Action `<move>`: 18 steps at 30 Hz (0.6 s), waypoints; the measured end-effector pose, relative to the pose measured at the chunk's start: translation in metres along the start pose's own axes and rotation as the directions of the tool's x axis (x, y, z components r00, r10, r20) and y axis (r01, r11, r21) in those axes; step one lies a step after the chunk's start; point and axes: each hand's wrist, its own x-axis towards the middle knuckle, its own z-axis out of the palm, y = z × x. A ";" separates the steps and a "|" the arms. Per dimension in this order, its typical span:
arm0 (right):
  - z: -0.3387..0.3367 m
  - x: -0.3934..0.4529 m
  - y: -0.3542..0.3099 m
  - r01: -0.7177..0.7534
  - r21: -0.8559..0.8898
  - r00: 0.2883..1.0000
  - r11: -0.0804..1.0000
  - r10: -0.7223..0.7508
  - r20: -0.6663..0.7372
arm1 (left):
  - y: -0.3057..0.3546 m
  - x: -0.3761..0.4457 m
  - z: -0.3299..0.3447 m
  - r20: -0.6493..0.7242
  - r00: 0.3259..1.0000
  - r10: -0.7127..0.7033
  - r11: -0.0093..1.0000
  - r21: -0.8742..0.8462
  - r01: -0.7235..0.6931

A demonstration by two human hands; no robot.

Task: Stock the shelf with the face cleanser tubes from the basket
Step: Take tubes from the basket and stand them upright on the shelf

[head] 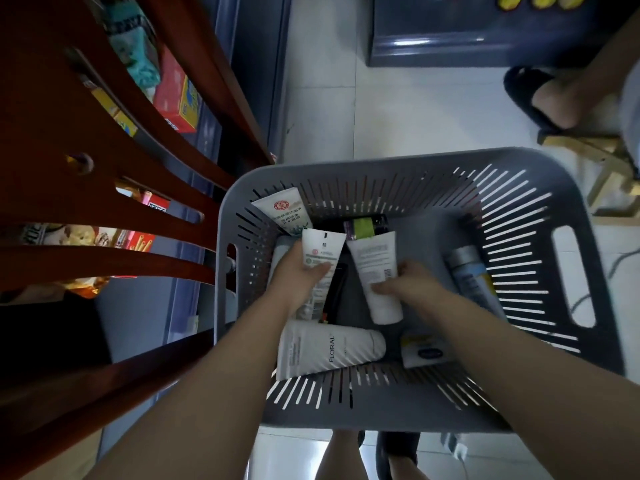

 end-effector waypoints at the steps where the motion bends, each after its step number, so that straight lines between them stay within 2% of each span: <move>1: -0.008 -0.007 -0.006 0.019 0.056 1.000 0.998 -0.020 0.017 | 0.006 -0.003 -0.002 -0.018 1.000 0.015 0.999 -0.036 -0.016; 3: -0.022 -0.028 -0.021 0.053 0.200 0.992 0.978 -0.075 0.104 | 0.020 -0.009 -0.005 -0.061 0.997 0.041 0.992 -0.120 -0.048; 6: -0.031 -0.066 -0.049 0.014 0.449 0.960 0.894 -0.137 0.243 | 0.048 -0.020 -0.015 -0.133 0.987 0.086 0.956 -0.270 -0.120; 9: -0.036 -0.109 -0.075 -0.063 0.624 0.918 0.779 -0.200 0.344 | 0.078 -0.040 -0.024 -0.183 0.983 0.034 0.851 -0.510 -0.124; 12: -0.040 -0.158 -0.101 -0.078 0.670 0.917 0.738 -0.211 0.338 | 0.107 -0.075 -0.025 -0.141 0.987 -0.081 0.692 -0.721 -0.046; 15: -0.046 -0.211 -0.128 -0.036 0.651 0.918 0.758 -0.233 0.322 | 0.138 -0.126 -0.024 -0.034 0.987 -0.157 0.591 -0.804 0.066; 18: -0.050 -0.263 -0.150 0.057 0.552 0.916 0.832 -0.263 0.302 | 0.167 -0.183 -0.029 0.036 0.994 -0.101 0.523 -0.848 0.084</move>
